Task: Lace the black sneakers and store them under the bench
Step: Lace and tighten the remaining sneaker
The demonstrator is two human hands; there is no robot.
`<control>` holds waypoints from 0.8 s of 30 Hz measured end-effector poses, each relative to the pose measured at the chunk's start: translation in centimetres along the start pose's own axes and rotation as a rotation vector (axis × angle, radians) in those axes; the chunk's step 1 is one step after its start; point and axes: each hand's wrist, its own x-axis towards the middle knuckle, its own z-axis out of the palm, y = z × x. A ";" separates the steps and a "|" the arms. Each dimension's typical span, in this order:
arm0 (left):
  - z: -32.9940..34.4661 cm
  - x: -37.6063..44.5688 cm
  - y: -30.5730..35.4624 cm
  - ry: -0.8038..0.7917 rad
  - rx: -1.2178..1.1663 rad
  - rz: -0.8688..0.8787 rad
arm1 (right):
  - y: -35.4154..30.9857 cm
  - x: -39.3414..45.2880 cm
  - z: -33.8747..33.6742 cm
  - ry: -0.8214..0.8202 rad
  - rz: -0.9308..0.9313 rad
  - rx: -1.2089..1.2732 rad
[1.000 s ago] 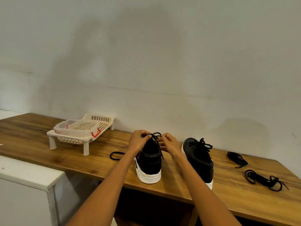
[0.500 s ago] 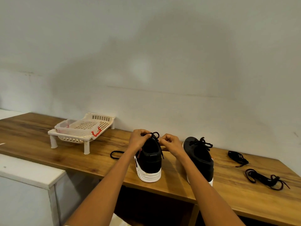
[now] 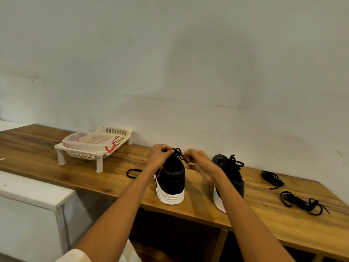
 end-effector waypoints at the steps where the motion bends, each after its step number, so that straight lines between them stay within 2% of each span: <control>1: 0.0 0.0 0.0 0.000 0.011 0.008 | -0.2 0.1 0.1 0.008 -0.007 -0.005; 5: 0.0 -0.1 0.1 0.009 0.059 0.030 | -0.2 0.5 1.0 0.118 0.043 -0.284; 7: 0.0 -0.2 0.1 0.010 0.063 0.029 | 0.1 0.6 1.5 0.104 0.081 -0.439; 11: 0.0 -0.2 0.0 0.013 0.081 0.041 | 0.6 1.0 1.3 0.085 -0.030 -0.570; 15: 0.0 -0.1 0.2 0.026 0.088 0.050 | 0.2 0.8 0.3 0.045 -0.063 -0.491; 17: 0.0 0.0 0.1 0.016 0.084 0.047 | 0.4 0.7 0.2 0.092 -0.102 -0.337; 21: 0.0 0.0 -0.1 -0.004 0.059 0.045 | -0.1 1.3 -0.1 0.303 -0.232 -0.052; 24: 0.1 0.0 -0.1 -0.012 0.075 0.049 | -0.7 1.4 0.3 0.274 -0.239 0.209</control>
